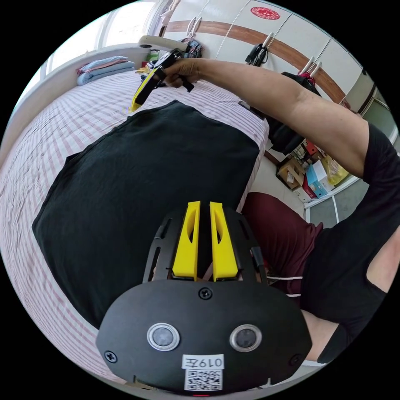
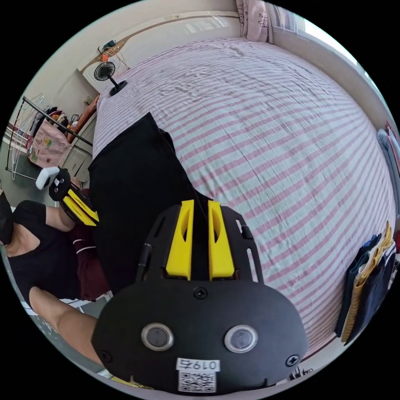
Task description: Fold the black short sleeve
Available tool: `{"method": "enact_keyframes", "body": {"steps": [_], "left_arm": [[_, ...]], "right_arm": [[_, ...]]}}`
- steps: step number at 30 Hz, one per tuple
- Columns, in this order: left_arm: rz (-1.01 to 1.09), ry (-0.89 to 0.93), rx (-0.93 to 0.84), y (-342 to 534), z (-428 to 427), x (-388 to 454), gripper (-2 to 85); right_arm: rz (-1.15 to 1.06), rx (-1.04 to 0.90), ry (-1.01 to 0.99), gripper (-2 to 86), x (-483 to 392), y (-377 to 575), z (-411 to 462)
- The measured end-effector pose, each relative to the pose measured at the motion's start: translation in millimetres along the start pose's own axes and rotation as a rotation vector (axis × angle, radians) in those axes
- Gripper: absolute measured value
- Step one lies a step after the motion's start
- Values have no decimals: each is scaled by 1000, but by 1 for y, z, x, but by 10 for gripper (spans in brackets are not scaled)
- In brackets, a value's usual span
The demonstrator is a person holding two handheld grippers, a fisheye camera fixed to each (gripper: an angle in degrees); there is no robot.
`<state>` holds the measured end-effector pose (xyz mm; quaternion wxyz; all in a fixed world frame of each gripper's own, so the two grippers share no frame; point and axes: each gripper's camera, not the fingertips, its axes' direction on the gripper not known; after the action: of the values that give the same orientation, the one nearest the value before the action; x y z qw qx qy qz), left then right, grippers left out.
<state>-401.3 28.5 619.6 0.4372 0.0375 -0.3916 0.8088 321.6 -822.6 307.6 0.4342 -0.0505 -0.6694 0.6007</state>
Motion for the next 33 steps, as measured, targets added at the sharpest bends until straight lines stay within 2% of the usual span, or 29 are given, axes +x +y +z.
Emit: {"method": "enact_keyframes", "body": {"steps": [5,10,15,23,28,32,33], "left_arm": [[24,3,-18,-10,18,4,7],[16,7,-35,-12,30,1,7],[11,10,-41,-12,38,-1,8],[-1,-1,-26,-12,43,-3,10],[16,13,-9,-15,46,0,11],[28,21,-20,-17,53,3,11],[28,21,-27,-17,55,3,11]], "right_arm": [[11,-19,-6,61,2,30,-3],[32,-61,52,-3,1,49,0],[25,-60,89,4,-5,73,-7],[285,55,144,57,31,193,-73],[457,54,46,98,54,276,-75],[469,80,11,82,55,305,-72],[470,90,15,44,56,312,-72]]}}
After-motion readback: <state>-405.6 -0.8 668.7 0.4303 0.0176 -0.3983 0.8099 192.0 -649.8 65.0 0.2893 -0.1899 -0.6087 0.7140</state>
